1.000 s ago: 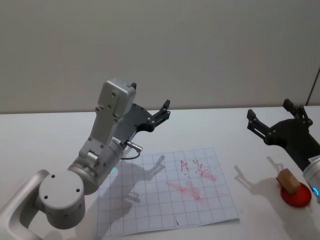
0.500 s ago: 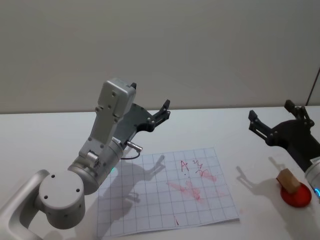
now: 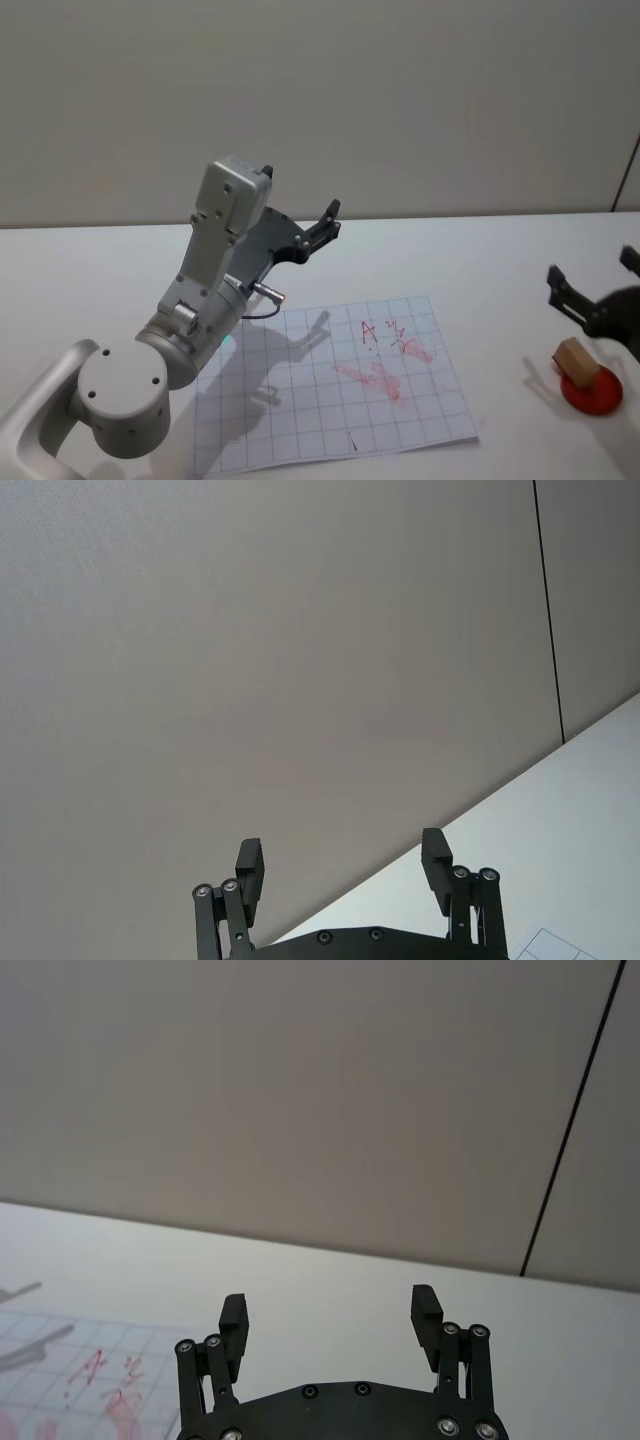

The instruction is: Use the one hand to pick up the stamp and affix it onto the A4 paper.

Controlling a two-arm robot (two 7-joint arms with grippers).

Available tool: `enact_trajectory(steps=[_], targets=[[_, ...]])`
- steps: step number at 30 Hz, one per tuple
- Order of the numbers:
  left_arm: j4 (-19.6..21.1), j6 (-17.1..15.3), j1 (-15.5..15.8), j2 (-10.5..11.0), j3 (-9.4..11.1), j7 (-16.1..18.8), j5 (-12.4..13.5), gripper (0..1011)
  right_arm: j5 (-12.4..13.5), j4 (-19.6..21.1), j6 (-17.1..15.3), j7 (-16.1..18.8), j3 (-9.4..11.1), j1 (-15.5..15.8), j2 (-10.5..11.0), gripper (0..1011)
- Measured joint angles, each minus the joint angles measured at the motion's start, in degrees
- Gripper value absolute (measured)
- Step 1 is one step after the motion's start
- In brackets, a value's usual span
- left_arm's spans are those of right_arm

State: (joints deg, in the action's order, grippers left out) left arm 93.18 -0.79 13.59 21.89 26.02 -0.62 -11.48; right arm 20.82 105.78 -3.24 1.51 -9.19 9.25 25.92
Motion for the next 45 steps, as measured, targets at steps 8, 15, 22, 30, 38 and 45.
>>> enact_trajectory(steps=[8,15,22,30,38,45], targets=[[0.0,0.0,0.0,0.0,0.0,0.0,0.0,1001,1.7,1.6,-1.5,-0.4,1.7,4.8,3.3,1001],[0.0,0.0,0.0,0.0,0.0,0.0,0.0,1001,1.9,1.9,-3.2,-0.4,2.5,7.2,5.0,1001],[0.0,0.0,0.0,0.0,0.0,0.0,0.0,1001,0.8,0.9,-4.8,0.7,2.5,7.4,5.3,1001],[0.0,0.0,0.0,0.0,0.0,0.0,0.0,1001,-1.4,-1.4,-6.6,2.6,1.6,5.8,4.3,1001],[0.0,0.0,0.0,0.0,0.0,0.0,0.0,1001,-3.2,-3.5,-7.9,4.3,0.8,3.9,3.1,1001],[0.0,0.0,0.0,0.0,0.0,0.0,0.0,1001,-4.5,-5.0,-8.7,5.3,0.3,2.4,2.2,1001]])
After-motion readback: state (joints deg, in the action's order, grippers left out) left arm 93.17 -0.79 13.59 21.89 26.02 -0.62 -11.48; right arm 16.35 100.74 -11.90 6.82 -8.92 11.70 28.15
